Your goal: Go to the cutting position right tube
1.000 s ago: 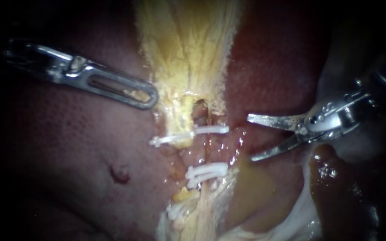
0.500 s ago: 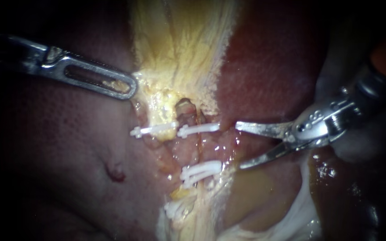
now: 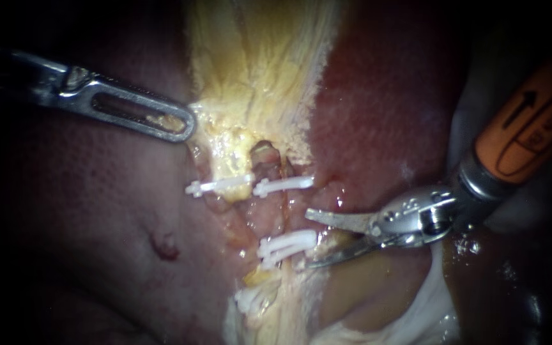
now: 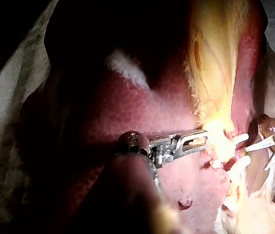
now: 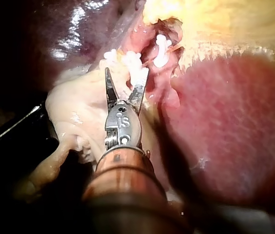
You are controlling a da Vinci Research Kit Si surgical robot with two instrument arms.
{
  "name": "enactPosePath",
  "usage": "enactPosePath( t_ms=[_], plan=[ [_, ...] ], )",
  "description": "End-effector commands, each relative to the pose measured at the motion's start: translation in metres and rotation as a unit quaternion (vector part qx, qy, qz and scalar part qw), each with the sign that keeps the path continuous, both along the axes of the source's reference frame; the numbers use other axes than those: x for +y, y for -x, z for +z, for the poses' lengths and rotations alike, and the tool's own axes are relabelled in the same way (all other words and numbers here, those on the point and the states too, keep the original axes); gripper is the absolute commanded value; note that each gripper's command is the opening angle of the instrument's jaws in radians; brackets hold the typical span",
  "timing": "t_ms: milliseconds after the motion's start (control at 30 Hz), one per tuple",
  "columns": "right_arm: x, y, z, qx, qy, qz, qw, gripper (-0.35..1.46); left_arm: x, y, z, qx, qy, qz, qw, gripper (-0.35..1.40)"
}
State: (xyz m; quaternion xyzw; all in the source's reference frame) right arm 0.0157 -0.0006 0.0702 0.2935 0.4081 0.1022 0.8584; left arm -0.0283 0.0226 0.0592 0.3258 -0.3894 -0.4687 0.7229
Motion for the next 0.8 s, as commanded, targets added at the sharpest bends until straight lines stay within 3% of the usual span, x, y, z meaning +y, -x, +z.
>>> enactPosePath(
  t_ms=[33, 500, 800],
  plan=[
    [0.0001, -0.0001, 0.0005, -0.003, -0.005, -0.003, 1.0000, 1.40, 0.0000, 0.0000, 0.0000, 0.000, 0.000, 0.000, 1.0000, -0.35],
    [0.0021, -0.0025, 0.0045, -0.017, -0.014, 0.004, 0.9997, 1.40, -0.0001, 0.0000, 0.0001, 0.000, 0.000, 0.000, 1.0000, -0.35],
    [0.0019, -0.0051, 0.0053, 0.020, -0.050, 0.000, 0.9985, 1.38, -0.0001, 0.0000, 0.0001, 0.000, 0.000, 0.000, 1.0000, -0.35]
  ],
)
